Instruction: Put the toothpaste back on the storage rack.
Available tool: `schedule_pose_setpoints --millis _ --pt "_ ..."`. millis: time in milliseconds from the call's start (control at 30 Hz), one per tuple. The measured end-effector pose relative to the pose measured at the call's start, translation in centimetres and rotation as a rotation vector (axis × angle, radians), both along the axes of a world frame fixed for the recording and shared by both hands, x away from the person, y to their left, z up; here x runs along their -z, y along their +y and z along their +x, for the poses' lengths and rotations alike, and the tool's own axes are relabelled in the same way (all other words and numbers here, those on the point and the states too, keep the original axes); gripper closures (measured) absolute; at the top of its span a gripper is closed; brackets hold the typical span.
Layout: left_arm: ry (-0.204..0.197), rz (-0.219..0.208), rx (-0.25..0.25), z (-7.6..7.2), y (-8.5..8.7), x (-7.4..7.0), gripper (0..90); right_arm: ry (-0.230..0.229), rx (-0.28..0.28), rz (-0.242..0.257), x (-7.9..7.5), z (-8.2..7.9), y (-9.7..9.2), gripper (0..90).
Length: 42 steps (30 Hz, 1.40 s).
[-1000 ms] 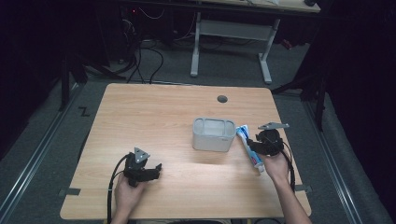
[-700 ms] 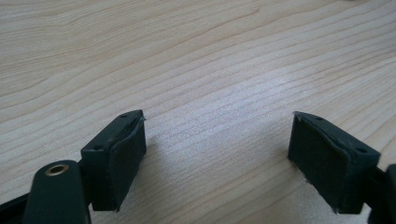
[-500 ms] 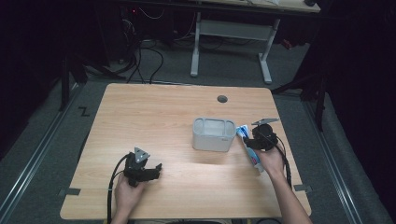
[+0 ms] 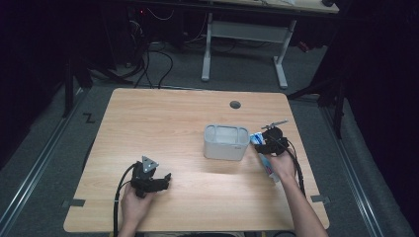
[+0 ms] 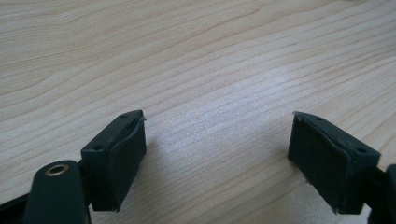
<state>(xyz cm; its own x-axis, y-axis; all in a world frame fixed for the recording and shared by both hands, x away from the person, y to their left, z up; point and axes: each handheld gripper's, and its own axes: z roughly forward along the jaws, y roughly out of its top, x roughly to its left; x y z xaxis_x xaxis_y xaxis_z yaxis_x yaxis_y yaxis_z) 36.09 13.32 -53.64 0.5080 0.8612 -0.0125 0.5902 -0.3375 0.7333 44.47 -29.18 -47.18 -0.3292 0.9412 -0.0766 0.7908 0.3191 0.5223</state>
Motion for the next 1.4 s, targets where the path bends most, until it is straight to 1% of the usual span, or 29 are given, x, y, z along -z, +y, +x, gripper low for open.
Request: schedule_pose_setpoints --millis 67,133,200,300,333,433,500,567,600,667,833,900,1000,1033,1133,1233,1333,1400 --pt "0.0 0.0 0.0 0.0 0.0 0.0 19.5 -0.012 0.006 -0.004 0.2 0.3 0.2 50.2" --pt "0.0 -0.001 0.0 0.0 0.0 0.0 19.5 -0.005 0.017 0.004 0.4 0.5 0.3 50.4" --pt "0.0 -0.001 0.001 0.0 0.0 0.0 19.5 -0.004 0.015 -0.009 0.5 0.7 0.4 50.4" --pt "0.0 -0.001 0.0 0.0 0.0 0.0 19.5 0.011 0.017 -0.011 0.7 0.9 0.5 50.4" --pt "0.0 -0.001 0.0 0.0 0.0 0.0 19.5 0.023 0.023 -0.017 0.8 1.1 0.5 50.4" --pt "0.0 -0.001 0.0 0.0 0.0 0.0 19.5 0.04 0.036 -0.015 1.3 1.4 0.4 50.4" --pt "0.001 -0.001 0.002 0.0 0.0 0.0 19.5 0.054 0.039 -0.023 1.5 1.7 0.4 50.4" --pt "0.001 -0.001 0.003 0.1 0.0 0.0 19.4 0.056 0.042 -0.014 1.5 1.9 0.3 50.6" --pt "0.001 -0.001 0.003 0.1 0.0 0.0 19.3 0.053 0.046 -0.016 1.4 2.0 0.4 50.7" --pt "0.003 -0.002 0.005 0.1 0.0 0.0 19.3 0.067 0.043 -0.031 1.3 2.3 0.4 50.6" --pt "0.003 -0.002 0.005 0.1 0.0 0.0 19.2 0.074 0.05 -0.032 1.5 2.7 0.5 51.3" --pt "0.003 -0.002 0.005 0.1 0.0 0.0 19.3 0.077 0.052 -0.045 1.7 2.8 0.5 51.3" --pt "0.001 -0.001 0.003 0.1 0.0 0.0 19.2 0.088 0.059 -0.045 1.9 2.9 0.4 50.7" --pt "0.001 -0.001 0.003 0.1 0.0 0.0 19.3 0.093 0.058 -0.059 1.9 2.9 0.5 50.8" --pt "0.001 0.0 0.002 0.1 0.0 0.0 19.2 0.091 0.053 -0.079 1.9 2.9 0.7 50.7" --pt "0.0 0.001 0.002 0.1 0.0 0.0 19.2 0.111 0.06 -0.078 1.9 3.1 0.6 50.0" --pt "0.0 0.001 0.002 0.1 0.0 0.0 19.2 0.145 0.069 -0.06 1.9 3.2 0.5 49.8" --pt "0.001 0.001 0.002 0.1 0.0 0.0 19.2 0.158 0.062 -0.051 2.0 3.3 0.5 49.8"
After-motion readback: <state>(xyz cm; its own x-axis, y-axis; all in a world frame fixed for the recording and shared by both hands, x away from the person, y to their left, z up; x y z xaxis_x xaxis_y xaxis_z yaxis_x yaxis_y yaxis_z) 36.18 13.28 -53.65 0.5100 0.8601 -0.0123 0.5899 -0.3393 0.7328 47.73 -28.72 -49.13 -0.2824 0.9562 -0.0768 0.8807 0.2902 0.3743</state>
